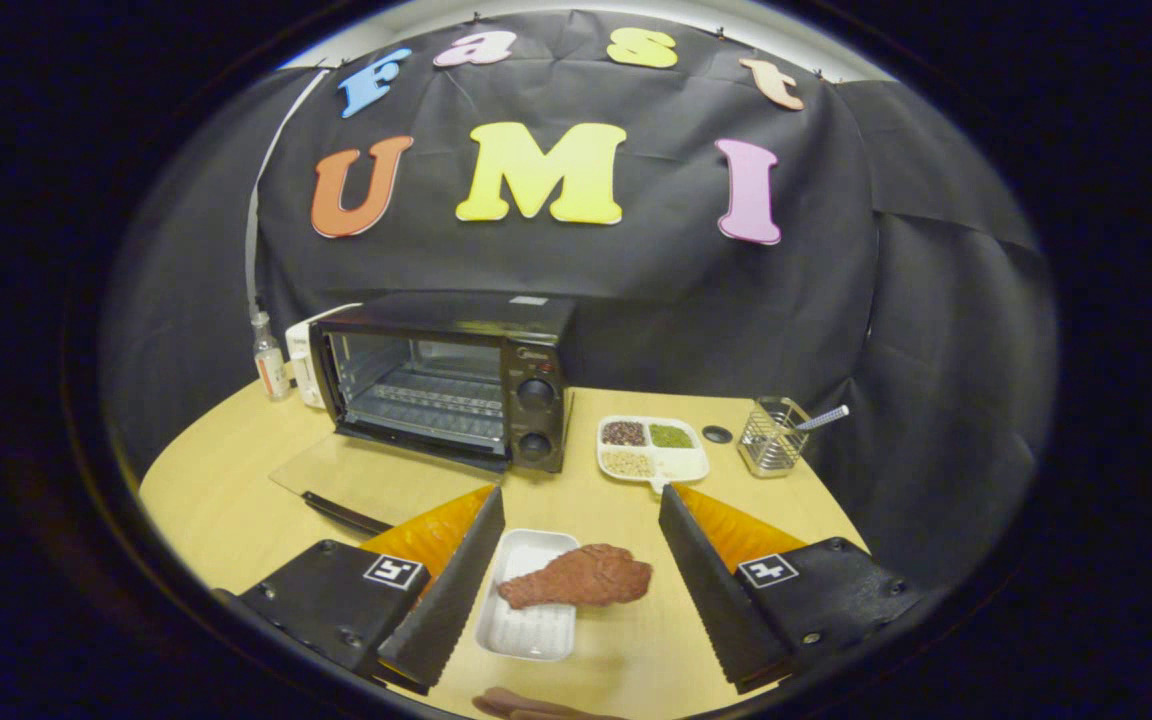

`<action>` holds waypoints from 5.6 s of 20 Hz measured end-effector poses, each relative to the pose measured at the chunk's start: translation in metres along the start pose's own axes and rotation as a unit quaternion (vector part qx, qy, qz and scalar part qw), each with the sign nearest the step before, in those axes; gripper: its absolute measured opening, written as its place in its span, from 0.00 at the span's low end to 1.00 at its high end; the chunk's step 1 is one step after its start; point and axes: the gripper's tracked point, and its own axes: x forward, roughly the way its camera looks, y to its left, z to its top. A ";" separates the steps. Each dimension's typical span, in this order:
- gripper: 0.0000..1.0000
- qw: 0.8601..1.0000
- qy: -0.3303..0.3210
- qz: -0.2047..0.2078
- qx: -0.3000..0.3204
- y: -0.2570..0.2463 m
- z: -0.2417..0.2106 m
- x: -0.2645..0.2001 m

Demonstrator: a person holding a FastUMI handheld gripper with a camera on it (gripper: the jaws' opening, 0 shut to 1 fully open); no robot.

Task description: Open the toaster oven, put the food inside, and close the toaster oven door.

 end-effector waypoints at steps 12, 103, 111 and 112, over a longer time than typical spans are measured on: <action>0.72 0.958 0.138 0.199 0.153 -0.026 -0.055 0.034; 0.43 0.981 -0.059 0.023 0.183 0.199 0.027 0.114; 0.62 0.987 -0.081 0.044 0.134 0.216 0.010 0.052; 0.62 0.987 -0.079 0.044 0.130 0.220 0.004 0.050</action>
